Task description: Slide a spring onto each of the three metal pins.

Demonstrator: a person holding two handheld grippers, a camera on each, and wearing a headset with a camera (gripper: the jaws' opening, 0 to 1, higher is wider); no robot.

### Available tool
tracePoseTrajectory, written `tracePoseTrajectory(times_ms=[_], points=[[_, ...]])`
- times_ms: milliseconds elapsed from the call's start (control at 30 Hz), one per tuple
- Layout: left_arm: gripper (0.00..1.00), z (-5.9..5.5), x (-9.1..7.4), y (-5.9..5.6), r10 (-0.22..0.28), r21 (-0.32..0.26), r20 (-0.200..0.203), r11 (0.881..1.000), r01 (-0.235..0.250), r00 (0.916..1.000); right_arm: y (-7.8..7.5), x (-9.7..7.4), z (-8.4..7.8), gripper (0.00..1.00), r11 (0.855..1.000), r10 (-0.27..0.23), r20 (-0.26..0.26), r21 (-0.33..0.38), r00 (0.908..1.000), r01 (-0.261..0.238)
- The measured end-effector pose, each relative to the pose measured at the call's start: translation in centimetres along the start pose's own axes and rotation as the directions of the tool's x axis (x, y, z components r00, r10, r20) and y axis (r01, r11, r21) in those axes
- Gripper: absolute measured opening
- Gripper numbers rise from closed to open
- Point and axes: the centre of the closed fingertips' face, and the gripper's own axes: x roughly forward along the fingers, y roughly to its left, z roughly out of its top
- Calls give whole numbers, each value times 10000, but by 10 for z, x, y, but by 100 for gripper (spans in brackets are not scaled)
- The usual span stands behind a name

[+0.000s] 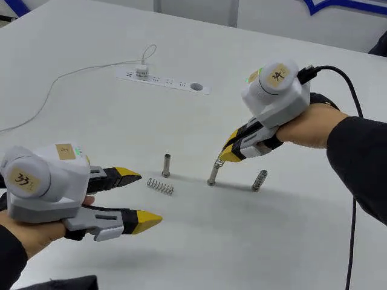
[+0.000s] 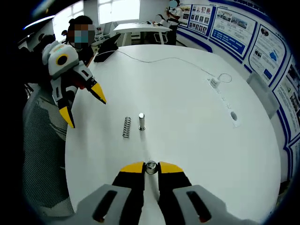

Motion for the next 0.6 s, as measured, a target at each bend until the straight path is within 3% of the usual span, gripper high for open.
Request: tracePoseTrajectory(times_ms=[600], points=[[52,-1,0,1,26,6,-51,10000,-26,10000,1,23,-7,12,9997,83,-672,-202,9977,-97]])
